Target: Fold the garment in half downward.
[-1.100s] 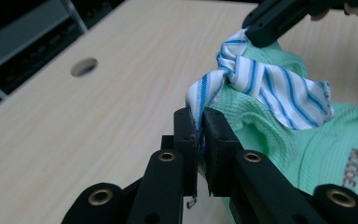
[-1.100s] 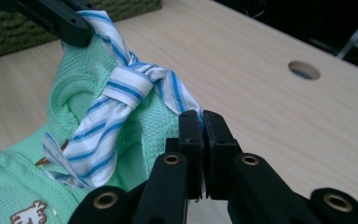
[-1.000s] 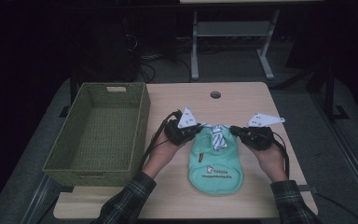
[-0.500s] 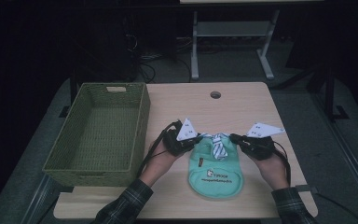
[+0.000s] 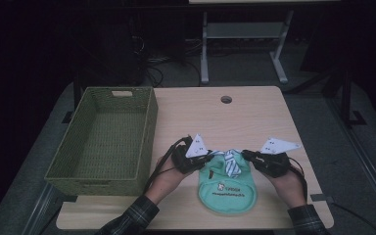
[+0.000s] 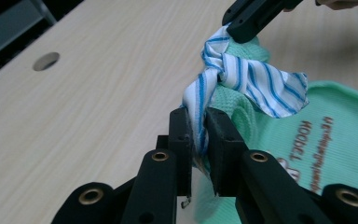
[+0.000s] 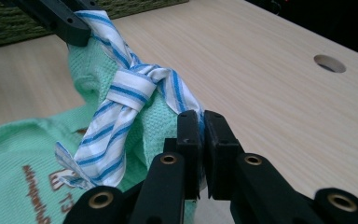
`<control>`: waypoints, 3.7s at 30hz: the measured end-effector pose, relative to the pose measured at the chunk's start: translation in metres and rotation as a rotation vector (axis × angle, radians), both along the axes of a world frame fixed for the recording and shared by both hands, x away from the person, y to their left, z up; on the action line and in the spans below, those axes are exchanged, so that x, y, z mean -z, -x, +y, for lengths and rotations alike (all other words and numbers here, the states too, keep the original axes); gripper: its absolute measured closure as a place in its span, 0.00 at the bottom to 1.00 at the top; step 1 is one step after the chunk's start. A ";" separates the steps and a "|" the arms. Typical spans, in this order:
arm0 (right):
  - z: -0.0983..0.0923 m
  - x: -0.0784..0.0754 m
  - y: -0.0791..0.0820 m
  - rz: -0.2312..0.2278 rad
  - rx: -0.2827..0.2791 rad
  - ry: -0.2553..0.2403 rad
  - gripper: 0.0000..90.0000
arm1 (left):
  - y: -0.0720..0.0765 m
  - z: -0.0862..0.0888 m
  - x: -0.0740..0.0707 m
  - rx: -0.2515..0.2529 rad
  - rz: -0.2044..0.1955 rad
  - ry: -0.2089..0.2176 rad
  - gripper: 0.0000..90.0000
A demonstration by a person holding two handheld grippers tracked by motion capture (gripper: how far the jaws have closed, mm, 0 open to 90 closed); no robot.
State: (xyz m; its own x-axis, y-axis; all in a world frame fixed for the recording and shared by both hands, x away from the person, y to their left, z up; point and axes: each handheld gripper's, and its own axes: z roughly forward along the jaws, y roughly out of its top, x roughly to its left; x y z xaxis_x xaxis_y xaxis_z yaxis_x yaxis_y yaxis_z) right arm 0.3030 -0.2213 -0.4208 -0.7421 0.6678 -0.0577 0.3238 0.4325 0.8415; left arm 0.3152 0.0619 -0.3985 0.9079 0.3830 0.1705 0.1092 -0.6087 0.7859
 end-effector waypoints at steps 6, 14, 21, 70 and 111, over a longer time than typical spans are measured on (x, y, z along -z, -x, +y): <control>-0.003 0.004 0.008 0.016 -0.015 -0.001 0.93 | 0.007 0.001 0.002 0.017 0.028 0.000 0.88; -0.006 0.008 0.018 0.046 -0.029 -0.011 0.92 | 0.010 0.003 0.008 0.027 0.067 0.004 0.87; -0.007 0.011 0.030 0.069 -0.048 -0.018 0.91 | 0.014 0.004 0.014 0.047 0.109 -0.009 0.84; -0.034 0.003 0.046 0.120 -0.104 -0.088 1.00 | 0.038 0.025 0.012 0.053 0.278 0.029 0.99; 0.011 0.050 -0.054 0.248 -0.049 0.079 1.00 | -0.062 0.000 0.059 -0.144 0.250 -0.131 0.99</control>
State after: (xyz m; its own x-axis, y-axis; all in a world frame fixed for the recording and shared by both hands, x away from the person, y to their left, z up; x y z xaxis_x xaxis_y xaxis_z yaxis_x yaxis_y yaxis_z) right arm 0.3566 -0.2103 -0.4704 -0.7718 0.6310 0.0791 0.4925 0.5145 0.7019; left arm 0.3769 0.0617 -0.4575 0.8660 0.5000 0.0051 0.3813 -0.6671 0.6400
